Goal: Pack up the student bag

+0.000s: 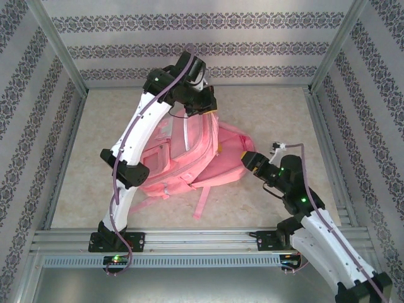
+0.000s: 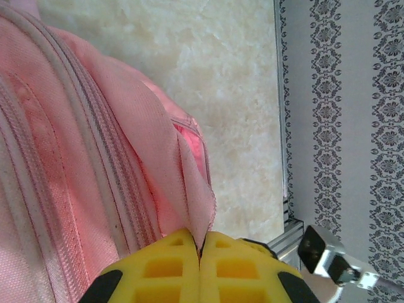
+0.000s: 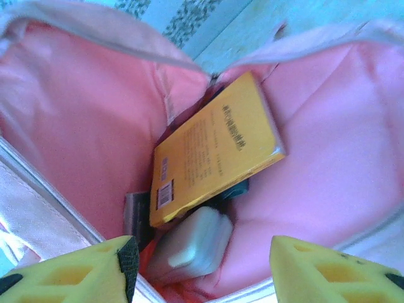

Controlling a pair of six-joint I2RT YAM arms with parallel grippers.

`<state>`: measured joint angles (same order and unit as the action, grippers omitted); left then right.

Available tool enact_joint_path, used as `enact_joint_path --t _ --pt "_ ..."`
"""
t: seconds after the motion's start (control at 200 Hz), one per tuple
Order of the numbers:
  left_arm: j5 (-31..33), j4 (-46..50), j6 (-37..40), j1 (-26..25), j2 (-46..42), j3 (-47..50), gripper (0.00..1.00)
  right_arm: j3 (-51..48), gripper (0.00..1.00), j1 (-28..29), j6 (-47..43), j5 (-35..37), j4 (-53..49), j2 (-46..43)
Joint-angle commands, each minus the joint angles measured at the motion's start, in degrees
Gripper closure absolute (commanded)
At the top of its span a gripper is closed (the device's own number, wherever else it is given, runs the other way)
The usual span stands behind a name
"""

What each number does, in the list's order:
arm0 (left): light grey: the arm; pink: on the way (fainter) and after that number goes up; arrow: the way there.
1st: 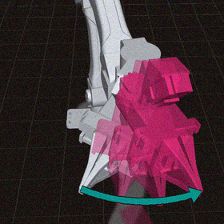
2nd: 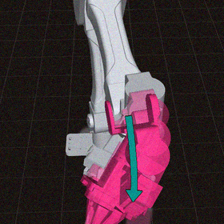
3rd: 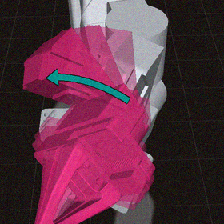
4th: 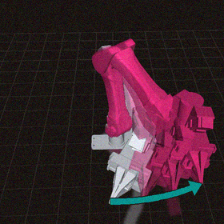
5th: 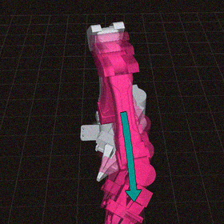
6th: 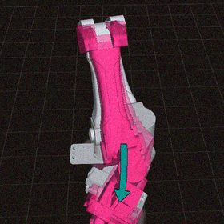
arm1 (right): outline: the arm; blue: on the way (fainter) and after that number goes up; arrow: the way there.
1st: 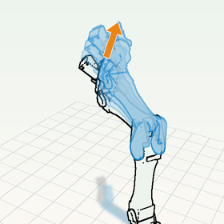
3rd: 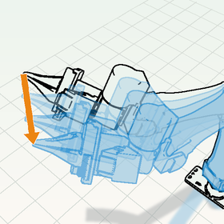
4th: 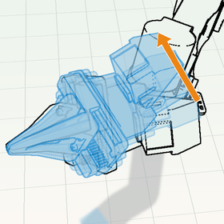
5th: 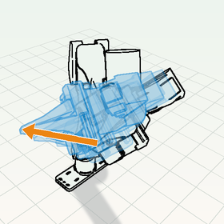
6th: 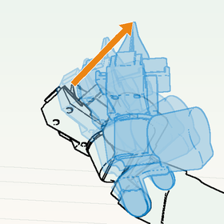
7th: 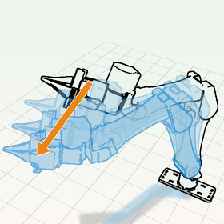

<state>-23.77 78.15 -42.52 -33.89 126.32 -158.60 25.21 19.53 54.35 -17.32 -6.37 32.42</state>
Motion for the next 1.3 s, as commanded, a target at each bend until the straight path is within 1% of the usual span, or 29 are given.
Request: enact_joint_path --t 0.0,0.105,0.14,0.195,0.275,0.375,0.43,0.5,0.595,0.66,0.719,0.769,0.834,0.884,0.929,0.984,1.059,1.119,1.224,1.294 --pt "-0.07 -3.39 -0.15 -1.42 2.56 -1.76 0.99 2.35 0.42 -2.51 -2.51 2.46 -8.87 -2.91" --pt "-1.04 -4.33 -1.44 -2.17 5.71 -1.8 0.92 2.88 0.43 -4.34 -2.99 5.18 -14.13 -5.0" --pt "-1.58 -4.91 -2.1 -2.53 6.84 -1.81 0.86 3.11 0.43 -4.78 -3.24 6.43 -15.8 -5.59" --pt "-1.92 -5.66 -3.77 -3.06 8.53 -1.86 0.75 3.56 0.43 -5.4 -3.6 8.36 -17.94 -6.34" --pt "-2.02 -7.02 -5.79 -3.46 9.67 -2.21 0.61 4.58 0.43 -5.92 -4.89 9.12 -19.42 -6.42" --pt "-0.14 -7.91 -5.62 -3.34 7.84 -2.89 0.49 6.38 0.43 -5.93 -6.54 9.58 -21.49 -5.88" --pt "0.9 -7.39 -4.53 -3.06 6.28 -2.85 0.45 7.26 0.43 -5.82 -7.66 9.59 -22.49 -5.53" --pt "2.29 -5.46 -2.65 -2.85 3.94 -2.85 0.44 8.32 0.44 -5.26 -9.36 9.4 -23.68 -4.77" --pt "6.87 1.2 -0.81 -2.85 0.82 -2.85 0.43 9.18 0.47 -3.27 -11.55 7.34 -23.67 -3.15" --pt "10.25 6.42 -0.2 -2.93 -1.33 -2.68 0.42 9.88 0.51 -0.48 -12.81 6.1 -24.12 -1.37" --pt "13.64 10.18 0.76 -3.23 -3.2 -2.63 0.42 10.65 0.53 4.1 -14.62 7.15 -24.7 0.7" --pt "16.2 12.29 0.95 -3.53 -4.81 -2.21 0.42 11.91 0.53 9.24 -16.7 10.05 -25.8 2.54" --pt "17.78 14.17 0.26 -3.55 -6.65 -1.67 0.41 13.55 0.53 16.82 -19.41 14.11 -26.32 5.42" --pt "18.84 15.55 -0.44 -3.55 -7.72 -1.38 0.4 14.89 0.53 22.03 -21.14 15.93 -26.28 8.29" --pt "19.82 16.81 -1.3 -3.55 -8.55 -0.8 0.39 16.16 0.53 25.79 -22.04 17.38 -26.58 11.13" --pt "20.48 17.83 -1.8 -3.62 -9.38 0.66 0.38 17.58 0.52 29.08 -22.42 19.1 -27.01 14.32" --pt "22.14 18.27 -2.77 -3.73 -11.45 5.97 0.38 18.86 0.52 31.1 -22.16 20.68 -27.53 17.58" --pt "22.3 15.91 -4.46 -3.86 -15.22 14.43 0.38 19.51 0.53 31.18 -21.83 21.83 -28.2 19.14" --pt "21.38 4.96 -6.99 -3.26 -27.99 39.24 0.39 21.53 0.53 31.18 -22.64 23.71 -31.16 20.57" --pt "19.47 -1.53 -9.0 -1.88 -37.15 53.17 0.39 21.85 0.52 31.18 -23.63 23.54 -32.2 20.16"
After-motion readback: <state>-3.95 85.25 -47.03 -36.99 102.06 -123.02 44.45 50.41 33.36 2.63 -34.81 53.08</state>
